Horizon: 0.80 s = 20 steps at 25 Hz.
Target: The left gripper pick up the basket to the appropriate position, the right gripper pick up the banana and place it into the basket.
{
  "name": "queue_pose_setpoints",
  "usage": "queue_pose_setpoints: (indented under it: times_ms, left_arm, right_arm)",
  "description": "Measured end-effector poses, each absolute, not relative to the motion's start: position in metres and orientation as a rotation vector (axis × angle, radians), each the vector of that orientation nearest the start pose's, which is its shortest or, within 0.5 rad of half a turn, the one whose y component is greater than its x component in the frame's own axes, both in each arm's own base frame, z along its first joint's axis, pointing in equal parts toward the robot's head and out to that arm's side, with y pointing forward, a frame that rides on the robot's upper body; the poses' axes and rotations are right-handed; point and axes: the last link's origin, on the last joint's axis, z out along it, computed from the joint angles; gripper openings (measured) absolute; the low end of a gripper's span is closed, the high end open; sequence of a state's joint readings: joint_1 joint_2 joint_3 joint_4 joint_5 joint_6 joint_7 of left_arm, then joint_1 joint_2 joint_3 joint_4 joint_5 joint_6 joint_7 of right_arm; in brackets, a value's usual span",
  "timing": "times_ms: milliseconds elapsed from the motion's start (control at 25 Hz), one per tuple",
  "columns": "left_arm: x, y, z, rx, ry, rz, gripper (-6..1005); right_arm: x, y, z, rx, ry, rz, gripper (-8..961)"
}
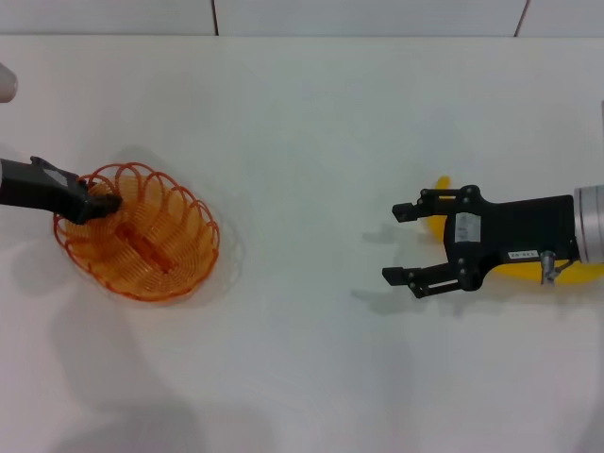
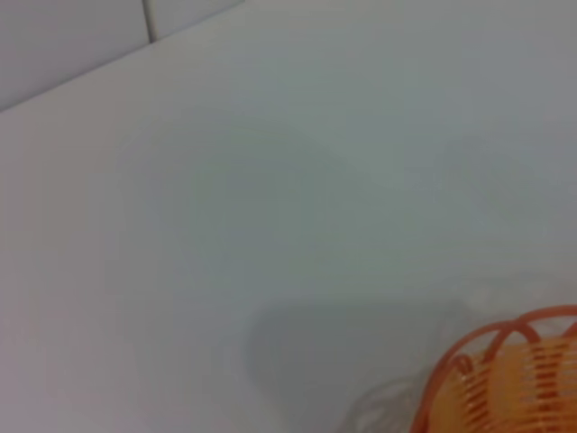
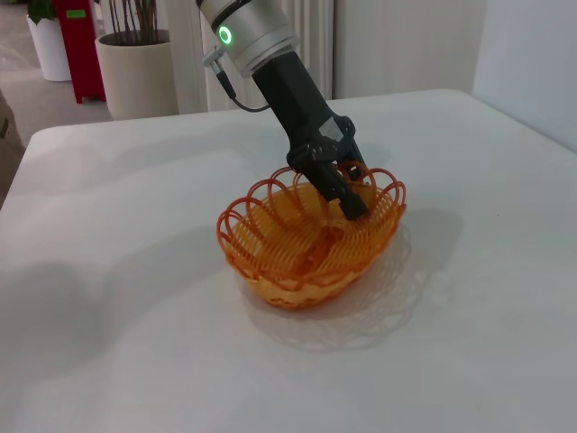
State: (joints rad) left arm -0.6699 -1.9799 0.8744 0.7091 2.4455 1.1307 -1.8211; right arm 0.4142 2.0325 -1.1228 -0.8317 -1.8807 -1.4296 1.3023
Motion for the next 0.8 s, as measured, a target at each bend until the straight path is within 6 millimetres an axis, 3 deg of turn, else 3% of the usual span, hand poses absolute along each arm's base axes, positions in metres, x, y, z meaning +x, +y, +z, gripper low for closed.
queue_pose_setpoints:
  times_ms: [800]
  left_arm:
    - [-0.283, 0.406, 0.044, -2.473, -0.713, 0.114, 179]
  right_arm:
    - [0.268, 0.321, -0.015, -2.863, 0.301, 0.368, 862]
